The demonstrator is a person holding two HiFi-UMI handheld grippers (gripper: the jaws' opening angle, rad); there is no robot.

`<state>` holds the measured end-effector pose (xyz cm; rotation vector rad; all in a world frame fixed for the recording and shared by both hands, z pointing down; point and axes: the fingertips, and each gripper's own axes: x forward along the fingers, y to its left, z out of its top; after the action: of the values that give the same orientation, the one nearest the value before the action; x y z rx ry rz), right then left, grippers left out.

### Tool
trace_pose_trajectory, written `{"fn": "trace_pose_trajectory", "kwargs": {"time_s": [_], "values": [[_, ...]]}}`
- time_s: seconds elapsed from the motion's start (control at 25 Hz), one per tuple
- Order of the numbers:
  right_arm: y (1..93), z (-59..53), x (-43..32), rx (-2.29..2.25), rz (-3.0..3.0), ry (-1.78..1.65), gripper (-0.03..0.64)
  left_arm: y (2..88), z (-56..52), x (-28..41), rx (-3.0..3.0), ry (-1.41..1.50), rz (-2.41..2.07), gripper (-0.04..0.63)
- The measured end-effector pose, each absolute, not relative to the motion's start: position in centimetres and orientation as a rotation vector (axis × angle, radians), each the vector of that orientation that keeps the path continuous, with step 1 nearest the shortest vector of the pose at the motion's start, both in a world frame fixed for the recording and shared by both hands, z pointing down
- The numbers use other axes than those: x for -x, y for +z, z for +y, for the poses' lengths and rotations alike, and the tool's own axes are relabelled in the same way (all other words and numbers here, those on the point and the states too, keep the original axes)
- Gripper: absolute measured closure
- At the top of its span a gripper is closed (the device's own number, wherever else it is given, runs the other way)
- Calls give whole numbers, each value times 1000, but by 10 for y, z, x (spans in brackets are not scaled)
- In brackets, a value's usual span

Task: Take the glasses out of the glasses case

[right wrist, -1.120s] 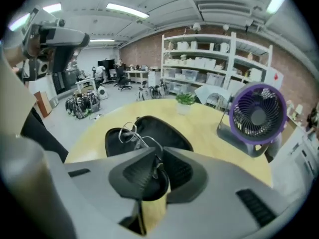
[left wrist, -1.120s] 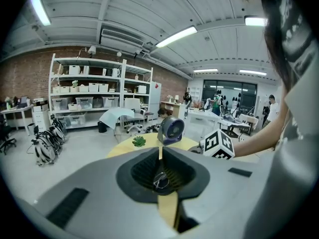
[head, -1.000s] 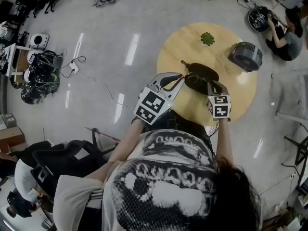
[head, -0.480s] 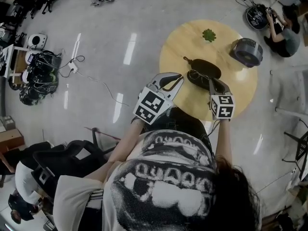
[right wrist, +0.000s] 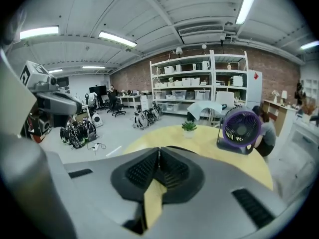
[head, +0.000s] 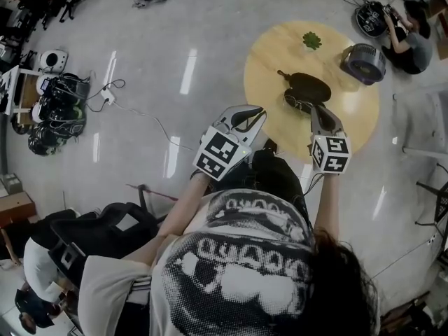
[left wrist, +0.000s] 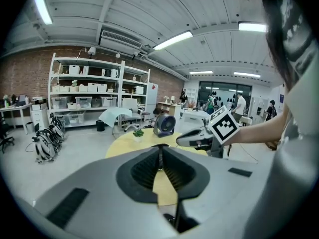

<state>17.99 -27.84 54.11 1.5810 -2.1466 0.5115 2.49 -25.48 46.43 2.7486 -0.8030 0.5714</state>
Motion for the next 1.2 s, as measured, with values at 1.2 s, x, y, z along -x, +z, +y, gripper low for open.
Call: {"fn": "trace_pose_trajectory", "kwargs": {"time_s": [1.2], "values": [[493,-103,-111,-1744,-2093,508,608,473,-116,11,-2809,530,-560,568]]}}
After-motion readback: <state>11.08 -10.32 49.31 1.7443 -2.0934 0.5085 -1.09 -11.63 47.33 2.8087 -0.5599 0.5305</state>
